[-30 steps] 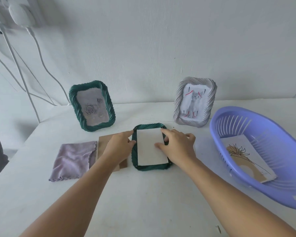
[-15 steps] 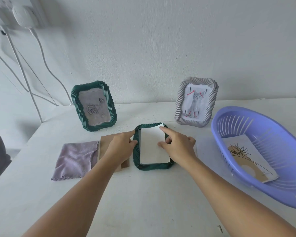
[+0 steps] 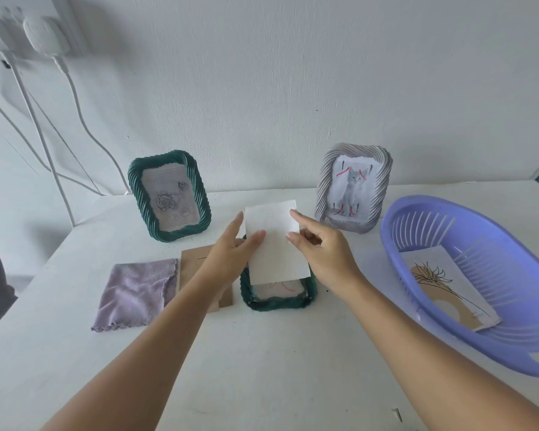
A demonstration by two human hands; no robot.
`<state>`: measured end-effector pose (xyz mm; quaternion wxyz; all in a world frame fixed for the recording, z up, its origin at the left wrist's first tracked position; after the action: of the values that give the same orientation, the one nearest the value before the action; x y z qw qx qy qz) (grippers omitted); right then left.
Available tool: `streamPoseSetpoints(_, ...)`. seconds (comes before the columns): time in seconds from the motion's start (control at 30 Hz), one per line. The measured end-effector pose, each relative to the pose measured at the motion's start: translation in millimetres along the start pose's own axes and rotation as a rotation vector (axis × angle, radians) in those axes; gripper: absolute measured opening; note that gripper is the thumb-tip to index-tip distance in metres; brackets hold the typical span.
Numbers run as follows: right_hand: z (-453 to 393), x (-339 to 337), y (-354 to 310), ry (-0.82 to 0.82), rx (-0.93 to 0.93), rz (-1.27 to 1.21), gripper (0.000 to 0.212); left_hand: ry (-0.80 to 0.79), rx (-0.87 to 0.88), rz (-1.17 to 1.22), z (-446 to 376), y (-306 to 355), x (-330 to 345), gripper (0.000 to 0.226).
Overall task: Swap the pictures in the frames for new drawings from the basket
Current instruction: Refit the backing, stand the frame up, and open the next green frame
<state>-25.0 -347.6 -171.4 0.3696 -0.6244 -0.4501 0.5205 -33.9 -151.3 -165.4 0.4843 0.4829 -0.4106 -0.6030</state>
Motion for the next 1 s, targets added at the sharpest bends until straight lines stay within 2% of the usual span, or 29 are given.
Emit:
streamPoseSetpoints(0.1, -1, -3, -2, 0.027, -0.005, 0.055, 0.046, -0.064, 0.062, 0.123, 5, 9, 6, 0.076)
streamPoseSetpoints(0.3, 6, -16, -14, 0.024, -0.166, 0.476, 0.054, -0.056, 0.170, 0.036, 8, 16, 13, 0.072)
streamPoseSetpoints(0.43, 14, -48, -34, 0.142, -0.272, 0.701, 0.052, -0.045, 0.151, -0.059, -4, 8, 24, 0.075)
streamPoseSetpoints(0.5, 20, -69, -38, 0.183, -0.237, 0.786, 0.051, -0.048, 0.154, -0.092, -10, 5, 36, 0.077)
streamPoseSetpoints(0.57, 26, -89, -35, 0.178, -0.126, 0.860, 0.054, -0.059, 0.176, -0.122, -13, 4, 51, 0.077)
streamPoseSetpoints(0.73, 43, -116, -13, 0.025, 0.125, 0.881, 0.058, -0.123, 0.161, -0.171, -16, 4, 88, 0.077)
streamPoseSetpoints(0.8, 50, -120, -8, -0.007, 0.161, 0.834, 0.056, -0.133, 0.161, -0.219, -15, 3, 100, 0.074)
streamPoseSetpoints(1.0, 58, -126, -11, 0.037, 0.163, 0.739, 0.054, -0.175, 0.129, -0.295, -14, 0, 127, 0.074)
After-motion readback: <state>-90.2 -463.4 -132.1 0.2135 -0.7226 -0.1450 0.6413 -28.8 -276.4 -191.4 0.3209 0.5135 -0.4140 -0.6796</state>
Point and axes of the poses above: each hand's wrist, its own z-axis away from the middle knuckle, its own x-axis out of the palm, y = z × x, the point moved 4 cm from there along -z, towards the middle knuckle, and after that the axes turned 1 degree about y, right-handed, at the moved point
